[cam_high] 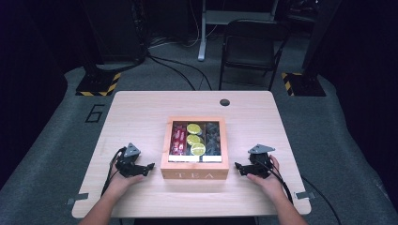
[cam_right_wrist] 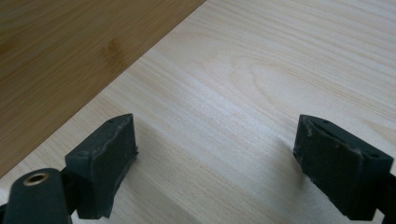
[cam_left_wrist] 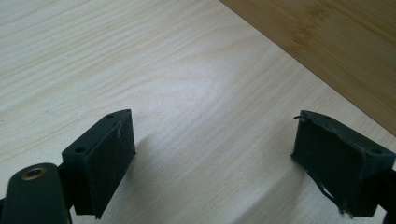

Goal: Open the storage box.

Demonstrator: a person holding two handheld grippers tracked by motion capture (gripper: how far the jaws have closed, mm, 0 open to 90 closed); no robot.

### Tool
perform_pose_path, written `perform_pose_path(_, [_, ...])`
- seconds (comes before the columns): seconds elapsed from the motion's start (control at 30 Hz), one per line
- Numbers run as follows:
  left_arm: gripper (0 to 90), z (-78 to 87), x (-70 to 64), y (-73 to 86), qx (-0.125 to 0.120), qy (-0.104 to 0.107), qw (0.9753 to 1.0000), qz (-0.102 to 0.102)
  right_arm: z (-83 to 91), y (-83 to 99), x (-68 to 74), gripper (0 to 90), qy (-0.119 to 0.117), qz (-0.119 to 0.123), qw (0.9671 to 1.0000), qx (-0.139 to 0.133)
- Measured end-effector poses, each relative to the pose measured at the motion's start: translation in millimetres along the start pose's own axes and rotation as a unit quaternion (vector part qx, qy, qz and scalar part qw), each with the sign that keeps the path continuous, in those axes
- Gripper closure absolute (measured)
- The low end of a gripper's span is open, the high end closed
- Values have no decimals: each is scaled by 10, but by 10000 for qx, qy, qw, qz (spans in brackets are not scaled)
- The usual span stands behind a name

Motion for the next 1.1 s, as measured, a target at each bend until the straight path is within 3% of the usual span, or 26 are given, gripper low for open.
perform_pose_path(0.1, [127, 4, -1, -1, 50, -11, 10000, 7, 0, 0, 0, 124, 1, 2, 10000, 1])
perform_pose_path(0.17, [127, -15, -6, -8, -49, -57, 10000, 61, 0, 0, 0, 121, 7, -4, 10000, 4])
perform_pose_path(0.27, [127, -17, -10, -10, -49, -82, 9999, 83, 21, 15, 39, 117, 167, -246, 9995, 43])
perform_pose_path(0.83, [146, 13, -14, -3, 30, -92, 9999, 137, 25, 19, 32, 125, 184, -212, 9996, 22])
perform_pose_path(0.97, [172, 20, -26, -22, 7, -14, 9992, 409, 65, 18, 10, 204, 100, -183, 9997, 150])
perform_pose_path(1.07, [234, 42, -26, -33, 54, 28, 9991, 429, 111, 17, -4, 315, 61, -274, 9993, 231])
perform_pose_path(1.1, [252, 48, -29, -34, 77, 24, 9991, 422, 116, 12, -21, 319, 20, -197, 9995, 240])
Point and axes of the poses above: each handheld gripper's, and its own axes: z roughly backward along the jaws, y roughly out of its underside, x roughly to its left, the point moved 5 cm from there along -z, roughly forward along the jaws, and after that the axes turned 7 degrees about z, right-handed, at the moved point
